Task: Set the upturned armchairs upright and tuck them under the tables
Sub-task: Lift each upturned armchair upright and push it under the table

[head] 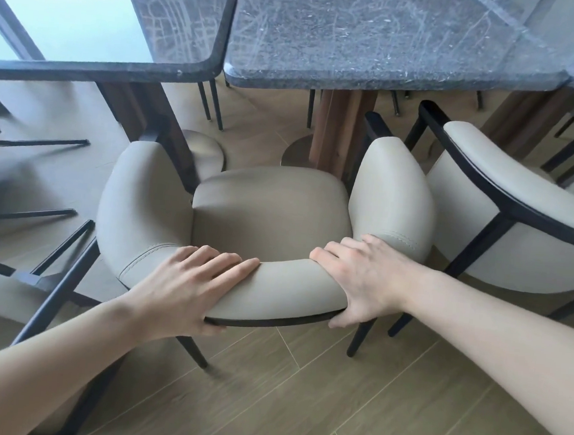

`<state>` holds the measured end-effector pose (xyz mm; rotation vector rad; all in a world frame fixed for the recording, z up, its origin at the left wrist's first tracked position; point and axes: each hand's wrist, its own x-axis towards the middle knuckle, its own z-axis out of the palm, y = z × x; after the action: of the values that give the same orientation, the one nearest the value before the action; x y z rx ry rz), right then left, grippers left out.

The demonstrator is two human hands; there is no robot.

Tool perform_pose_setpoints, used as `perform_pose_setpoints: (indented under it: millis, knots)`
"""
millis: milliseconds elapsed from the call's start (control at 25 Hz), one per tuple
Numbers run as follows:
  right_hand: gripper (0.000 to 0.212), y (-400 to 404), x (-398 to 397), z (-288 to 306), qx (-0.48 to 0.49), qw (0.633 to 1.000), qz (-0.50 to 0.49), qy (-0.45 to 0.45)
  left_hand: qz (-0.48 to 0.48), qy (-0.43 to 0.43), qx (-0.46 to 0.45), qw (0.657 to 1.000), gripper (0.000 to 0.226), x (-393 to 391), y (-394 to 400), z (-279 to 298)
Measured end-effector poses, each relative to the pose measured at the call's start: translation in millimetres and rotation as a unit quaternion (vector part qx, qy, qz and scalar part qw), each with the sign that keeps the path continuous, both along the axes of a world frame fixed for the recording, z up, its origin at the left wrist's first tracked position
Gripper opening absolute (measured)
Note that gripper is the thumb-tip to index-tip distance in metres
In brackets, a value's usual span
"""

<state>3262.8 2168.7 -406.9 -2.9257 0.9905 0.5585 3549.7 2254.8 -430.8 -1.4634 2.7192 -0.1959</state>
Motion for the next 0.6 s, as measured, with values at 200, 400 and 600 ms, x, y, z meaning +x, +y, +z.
perform_pose_setpoints:
  millis: [200, 400, 600]
  knots:
    - [0.09, -19.3, 4.3, 4.9, 0.0, 1.0, -0.006, 0.004, 0.021, -0.014, 0.001, 1.0, 0.1, 0.9, -22.0, 6.2]
    - [0.083, -59.6, 15.7, 10.2, 0.01, 0.999, -0.035, -0.002, 0.086, -0.023, 0.051, 0.995, 0.107, 3.6, -63.9, 13.8]
    - [0.082, -87.8, 23.8, 13.2, 0.024, 0.998, -0.057, 0.001, 0.124, -0.054, 0.11, 0.985, 0.116, 7.0, -102.9, 22.0]
